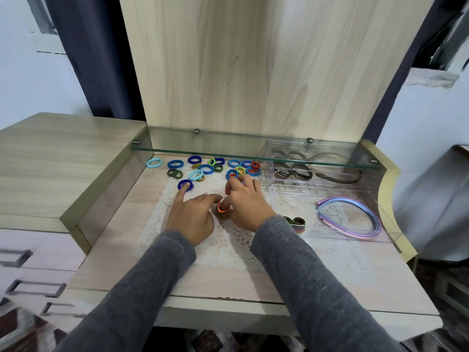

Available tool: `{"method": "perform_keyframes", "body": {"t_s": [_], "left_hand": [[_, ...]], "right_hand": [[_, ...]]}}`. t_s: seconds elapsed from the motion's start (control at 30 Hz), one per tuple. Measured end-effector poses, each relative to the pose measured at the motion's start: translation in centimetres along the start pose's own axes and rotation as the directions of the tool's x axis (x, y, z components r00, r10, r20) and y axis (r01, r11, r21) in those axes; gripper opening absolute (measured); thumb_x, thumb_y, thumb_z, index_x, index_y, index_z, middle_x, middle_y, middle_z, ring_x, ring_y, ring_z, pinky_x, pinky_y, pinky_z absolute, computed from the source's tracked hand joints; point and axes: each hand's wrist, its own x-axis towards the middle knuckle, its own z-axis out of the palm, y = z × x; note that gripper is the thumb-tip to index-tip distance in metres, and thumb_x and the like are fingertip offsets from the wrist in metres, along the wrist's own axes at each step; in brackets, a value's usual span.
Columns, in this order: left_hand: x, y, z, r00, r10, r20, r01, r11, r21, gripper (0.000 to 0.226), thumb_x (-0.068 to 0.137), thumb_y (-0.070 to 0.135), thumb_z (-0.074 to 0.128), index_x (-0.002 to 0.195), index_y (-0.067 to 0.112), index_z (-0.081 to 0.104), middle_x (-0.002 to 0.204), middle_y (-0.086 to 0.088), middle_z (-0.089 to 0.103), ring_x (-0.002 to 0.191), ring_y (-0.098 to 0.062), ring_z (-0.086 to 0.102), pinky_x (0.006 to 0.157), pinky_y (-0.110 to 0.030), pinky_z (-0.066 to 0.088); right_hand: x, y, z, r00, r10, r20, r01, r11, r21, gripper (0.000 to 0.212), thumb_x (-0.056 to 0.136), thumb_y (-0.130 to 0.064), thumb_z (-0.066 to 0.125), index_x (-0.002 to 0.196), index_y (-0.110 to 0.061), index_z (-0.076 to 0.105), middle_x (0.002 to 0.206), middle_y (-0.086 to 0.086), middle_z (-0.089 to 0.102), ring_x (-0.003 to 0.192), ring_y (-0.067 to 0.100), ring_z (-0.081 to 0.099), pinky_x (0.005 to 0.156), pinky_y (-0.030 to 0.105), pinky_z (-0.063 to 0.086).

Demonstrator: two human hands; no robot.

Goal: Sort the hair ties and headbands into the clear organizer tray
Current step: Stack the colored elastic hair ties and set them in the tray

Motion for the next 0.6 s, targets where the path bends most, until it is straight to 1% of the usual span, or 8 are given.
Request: {"method": "perform_keyframes", "body": {"t_s": [0.07,0.1,0.17,0.23,0.3,0.4,0.53,0.6], "left_hand": [[-0.3,0.8,-0.6,0.999,-0.035,0.005,0.036,0.997,-0.062,0.051,0.083,0.005,0.044,0.125,0.030,0.059,0.094,0.003,0.074,0.101,-0.013,0.063,0.119,-0.026,-0.007],[-0.5,1.2,-0.9,0.999,-0.050,0.004,0.050,0.995,-0.089,0.052,0.084,0.003,0.043,0.126,0.030,0.058,0.093,0.001,0.074,0.107,-0.015,0.060,0.117,-0.023,-0.008],[-0.9,1.7,-1.0,0.993,-0.106,0.044,0.111,0.982,-0.155,0.054,0.087,0.000,0.041,0.130,0.029,0.055,0.104,-0.001,0.073,0.125,-0.020,0.048,0.116,-0.020,-0.005],[-1.0,1.9,-0.9,0.985,-0.144,0.089,0.161,0.963,-0.215,0.057,0.088,0.000,0.041,0.133,0.031,0.052,0.117,0.001,0.069,0.140,-0.022,0.028,0.117,-0.023,0.000],[-1.0,2.0,-0.9,0.981,-0.155,0.115,0.180,0.948,-0.264,0.059,0.087,-0.001,0.041,0.135,0.033,0.051,0.125,0.005,0.065,0.146,-0.024,0.015,0.118,-0.027,0.006],[-0.7,2.8,-1.3,0.984,-0.141,0.110,0.168,0.941,-0.295,0.061,0.086,-0.004,0.042,0.135,0.031,0.052,0.128,0.006,0.063,0.145,-0.022,0.016,0.118,-0.028,0.007],[0.2,3.7,-1.3,0.991,-0.105,0.086,0.127,0.938,-0.321,0.063,0.084,-0.003,0.043,0.136,0.031,0.051,0.127,0.009,0.064,0.147,-0.028,0.008,0.118,-0.031,0.005],[0.7,4.4,-1.3,0.995,-0.077,0.070,0.097,0.938,-0.334,0.064,0.083,-0.003,0.042,0.137,0.031,0.051,0.123,0.008,0.066,0.146,-0.032,0.015,0.119,-0.032,0.005]], "right_hand": [[-0.1,0.0,0.1,1.000,0.010,-0.008,-0.010,1.000,0.005,0.027,0.091,-0.037,0.057,0.109,-0.022,0.071,0.123,0.001,0.045,0.120,0.029,0.031,0.099,0.040,0.023],[-0.2,0.0,0.1,1.000,0.013,-0.011,-0.013,1.000,0.005,0.026,0.090,-0.036,0.059,0.108,-0.023,0.071,0.123,0.001,0.045,0.119,0.029,0.031,0.099,0.040,0.023],[-0.3,0.0,0.1,1.000,0.019,-0.020,-0.019,1.000,0.002,0.025,0.089,-0.036,0.061,0.108,-0.024,0.072,0.123,0.000,0.045,0.118,0.028,0.031,0.099,0.040,0.024],[-0.4,0.1,0.0,1.000,0.014,-0.026,-0.014,1.000,-0.008,0.025,0.088,-0.035,0.061,0.107,-0.024,0.072,0.122,0.000,0.045,0.118,0.029,0.031,0.099,0.040,0.024],[-0.5,0.4,-0.2,0.999,0.005,-0.038,-0.006,1.000,-0.023,0.022,0.088,-0.033,0.061,0.106,-0.025,0.072,0.122,0.000,0.045,0.118,0.029,0.030,0.098,0.041,0.023],[-0.8,1.0,-0.8,0.998,0.016,-0.061,-0.017,1.000,-0.017,0.019,0.089,-0.035,0.061,0.102,-0.027,0.073,0.123,0.000,0.044,0.120,0.031,0.029,0.097,0.040,0.019],[-1.4,2.5,-2.2,0.998,0.047,-0.050,-0.048,0.999,-0.017,0.025,0.086,-0.044,0.062,0.102,-0.028,0.072,0.125,0.000,0.043,0.122,0.030,0.027,0.101,0.041,0.021],[-1.8,3.3,-3.1,0.996,0.068,-0.052,-0.070,0.997,-0.022,0.029,0.085,-0.047,0.063,0.103,-0.026,0.072,0.123,-0.001,0.044,0.121,0.028,0.028,0.100,0.041,0.022]]}}
